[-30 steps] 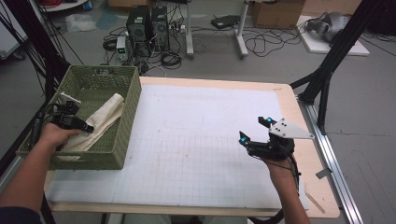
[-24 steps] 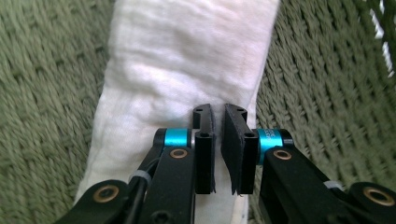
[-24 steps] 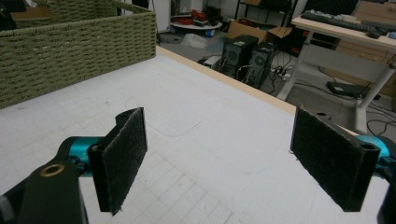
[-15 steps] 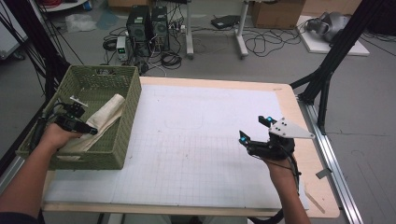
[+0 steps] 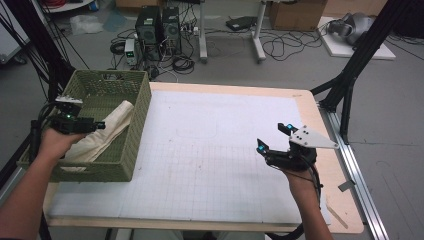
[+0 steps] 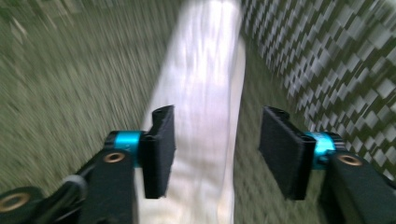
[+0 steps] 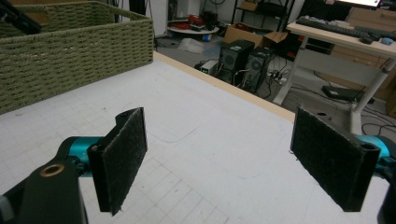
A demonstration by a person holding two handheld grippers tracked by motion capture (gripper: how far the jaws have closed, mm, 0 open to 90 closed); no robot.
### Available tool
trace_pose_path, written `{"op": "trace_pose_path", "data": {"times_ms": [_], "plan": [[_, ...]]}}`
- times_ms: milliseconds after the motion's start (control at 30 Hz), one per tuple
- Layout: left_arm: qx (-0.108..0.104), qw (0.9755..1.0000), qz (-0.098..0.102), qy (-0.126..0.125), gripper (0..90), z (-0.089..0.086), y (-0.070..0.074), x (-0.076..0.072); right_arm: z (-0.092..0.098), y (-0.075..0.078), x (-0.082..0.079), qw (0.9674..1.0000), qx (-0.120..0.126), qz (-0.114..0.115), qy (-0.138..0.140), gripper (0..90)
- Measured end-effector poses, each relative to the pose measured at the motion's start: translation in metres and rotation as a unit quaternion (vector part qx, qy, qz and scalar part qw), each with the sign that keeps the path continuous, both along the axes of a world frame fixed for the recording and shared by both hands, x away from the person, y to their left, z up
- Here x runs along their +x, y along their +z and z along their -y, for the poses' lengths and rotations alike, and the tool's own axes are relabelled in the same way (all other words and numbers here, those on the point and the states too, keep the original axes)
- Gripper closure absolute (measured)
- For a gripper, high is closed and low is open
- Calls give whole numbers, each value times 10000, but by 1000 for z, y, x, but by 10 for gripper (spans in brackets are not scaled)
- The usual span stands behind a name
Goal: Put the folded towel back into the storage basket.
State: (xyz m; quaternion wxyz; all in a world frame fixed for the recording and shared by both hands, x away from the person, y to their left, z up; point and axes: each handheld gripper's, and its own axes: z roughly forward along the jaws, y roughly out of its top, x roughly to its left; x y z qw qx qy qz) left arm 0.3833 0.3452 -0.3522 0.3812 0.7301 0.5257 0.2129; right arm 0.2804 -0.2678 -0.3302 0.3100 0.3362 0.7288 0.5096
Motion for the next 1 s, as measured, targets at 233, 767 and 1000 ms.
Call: {"op": "trace_pose_path", "data": {"times_ms": [233,767,1000], "plan": [[-611,9870,1476,154,271,10,27,-24,5,0,-3,10000,-53,-8,-63,180],[-1170,9600,2502,-471,201,86,47,-66,26,-11,-6,9989,-87,-245,-397,143],[-1161,9547,2500,-1124,201,145,39,-79,35,-26,-8,9971,-267,-465,-538,120]]}}
